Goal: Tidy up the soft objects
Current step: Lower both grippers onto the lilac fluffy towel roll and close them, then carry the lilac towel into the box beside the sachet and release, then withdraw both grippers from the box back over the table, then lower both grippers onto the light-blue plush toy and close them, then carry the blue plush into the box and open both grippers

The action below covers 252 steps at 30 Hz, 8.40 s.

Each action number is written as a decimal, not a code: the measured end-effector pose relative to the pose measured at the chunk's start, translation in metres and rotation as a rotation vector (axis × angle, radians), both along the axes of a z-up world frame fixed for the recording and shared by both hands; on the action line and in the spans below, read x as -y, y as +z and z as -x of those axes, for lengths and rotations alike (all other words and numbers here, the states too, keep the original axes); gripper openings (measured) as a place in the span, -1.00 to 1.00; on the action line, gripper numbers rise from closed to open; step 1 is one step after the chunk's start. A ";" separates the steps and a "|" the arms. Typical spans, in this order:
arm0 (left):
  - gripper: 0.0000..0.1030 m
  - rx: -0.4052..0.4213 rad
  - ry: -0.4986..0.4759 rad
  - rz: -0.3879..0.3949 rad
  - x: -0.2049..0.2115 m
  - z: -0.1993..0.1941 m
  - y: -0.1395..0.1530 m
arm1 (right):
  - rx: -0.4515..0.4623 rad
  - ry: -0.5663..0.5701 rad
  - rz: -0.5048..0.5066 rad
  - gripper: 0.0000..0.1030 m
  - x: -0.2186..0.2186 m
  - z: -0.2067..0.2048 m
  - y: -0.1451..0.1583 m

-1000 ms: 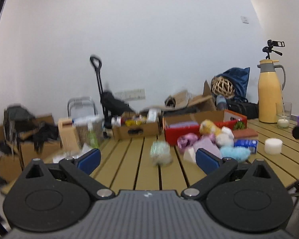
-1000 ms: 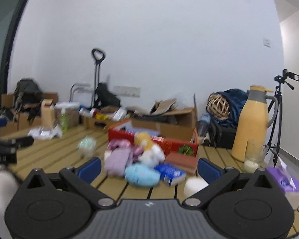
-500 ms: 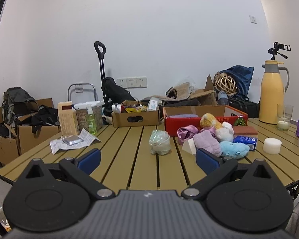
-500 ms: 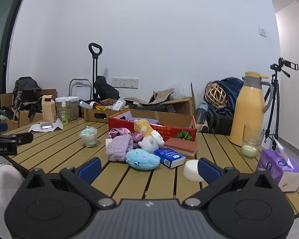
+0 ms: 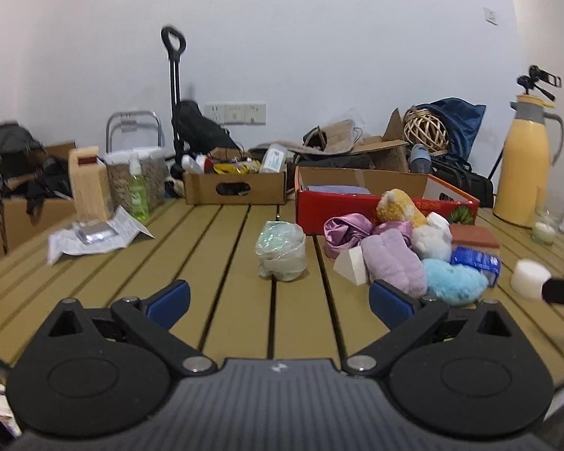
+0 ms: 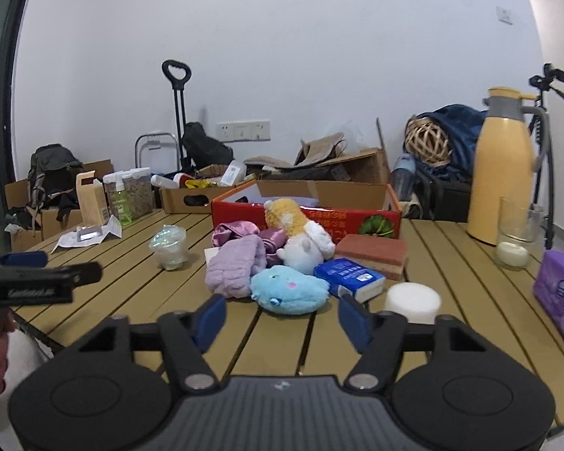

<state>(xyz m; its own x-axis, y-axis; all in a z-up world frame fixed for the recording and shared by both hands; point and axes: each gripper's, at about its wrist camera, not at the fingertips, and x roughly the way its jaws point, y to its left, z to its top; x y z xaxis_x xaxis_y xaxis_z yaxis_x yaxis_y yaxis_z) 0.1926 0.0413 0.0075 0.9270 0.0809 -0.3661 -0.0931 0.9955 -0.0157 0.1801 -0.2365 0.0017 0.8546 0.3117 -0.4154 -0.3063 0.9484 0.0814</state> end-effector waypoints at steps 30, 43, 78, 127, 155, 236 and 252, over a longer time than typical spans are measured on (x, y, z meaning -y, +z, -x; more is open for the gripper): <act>0.91 0.000 -0.085 0.024 -0.013 -0.120 -0.019 | -0.116 0.193 0.115 -0.29 -0.109 -0.139 -0.044; 0.85 -0.026 -0.181 0.110 -0.013 -0.113 -0.021 | -0.225 0.138 0.178 -0.10 -0.049 -0.082 -0.035; -0.53 -0.096 -0.481 0.385 0.018 -0.080 0.024 | -0.126 0.085 -0.306 -0.48 -0.011 -0.077 -0.001; 1.00 -0.039 -0.341 0.065 0.026 -0.138 0.082 | -0.069 -0.008 0.018 0.51 0.044 -0.222 0.090; 1.00 0.050 -0.272 -0.025 0.035 0.008 0.033 | 0.045 -0.119 -0.050 0.77 0.036 -0.001 0.027; -0.21 -0.204 -0.443 0.439 0.039 -0.157 0.049 | -0.194 0.095 -0.402 -0.40 0.019 -0.166 0.014; -0.21 -0.371 -0.270 0.399 -0.032 -0.359 0.027 | -0.434 0.118 -0.430 -0.40 -0.071 -0.414 -0.002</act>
